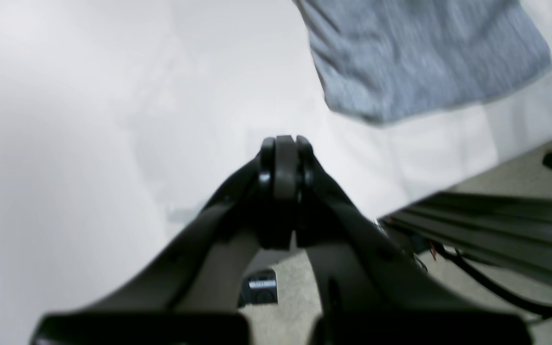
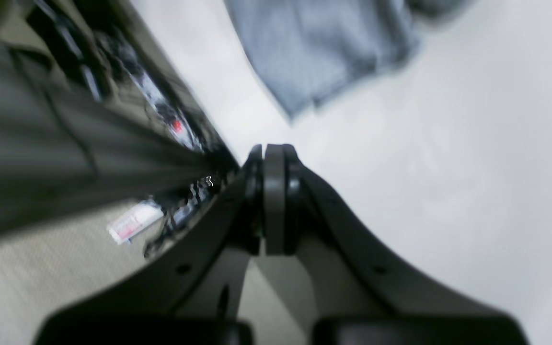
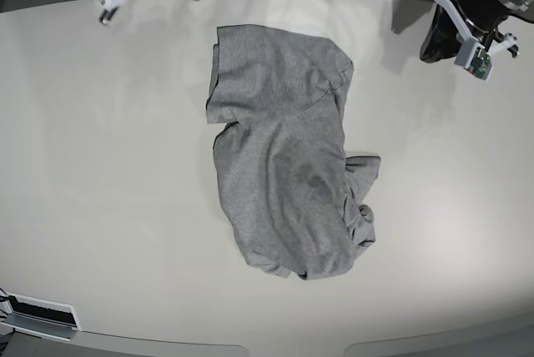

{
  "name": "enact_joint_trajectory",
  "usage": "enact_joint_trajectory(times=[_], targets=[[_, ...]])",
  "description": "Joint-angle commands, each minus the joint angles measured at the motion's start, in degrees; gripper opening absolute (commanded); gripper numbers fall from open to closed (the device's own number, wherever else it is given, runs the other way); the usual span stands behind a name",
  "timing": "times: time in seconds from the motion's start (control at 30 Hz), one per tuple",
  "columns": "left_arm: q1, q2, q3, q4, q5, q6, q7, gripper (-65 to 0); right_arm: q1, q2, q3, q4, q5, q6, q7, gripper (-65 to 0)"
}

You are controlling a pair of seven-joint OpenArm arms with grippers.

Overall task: Layout the t-shirt on the table in an organized manner, then fold the t-shirt properly
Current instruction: 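Reach both grippers down to the crumpled grey t-shirt edges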

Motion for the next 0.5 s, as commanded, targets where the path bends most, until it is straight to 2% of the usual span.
enact_joint_trajectory(times=[0.0,0.13,0.27,0.37,0.47], targets=[[-0.7,-0.5,-0.3,0.5,-0.3,-0.2,-1.4,-65.0,1.4,-0.7,0.1,0.9,1.4,0.2,1.3,-65.0],[-4.5,-0.5,-0.3,-1.6,-1.6,-0.4,-1.5,-65.0,6.8,-4.6,0.1,0.9,8.3,2.8,1.9,-65.0],[-8.1,-0.5,-0.3,-5.1,-5.5,-0.6,-1.5,-65.0,9.8,-8.8,0.1,-0.4,10.5,4.1,2.2,-65.0],[-9.8,-0.6,-0.3,-6.1,-5.8,-4.9,-2.0,-65.0,11.3,-10.9,-1.2,-1.3,10.6,4.2,2.3,-65.0],[-11.0,-1.6,-0.3,-6.1,-7.0,-9.1,-6.1,-65.0,11.6,-11.5,-4.5,-1.4,10.5,4.1,2.3,-65.0]])
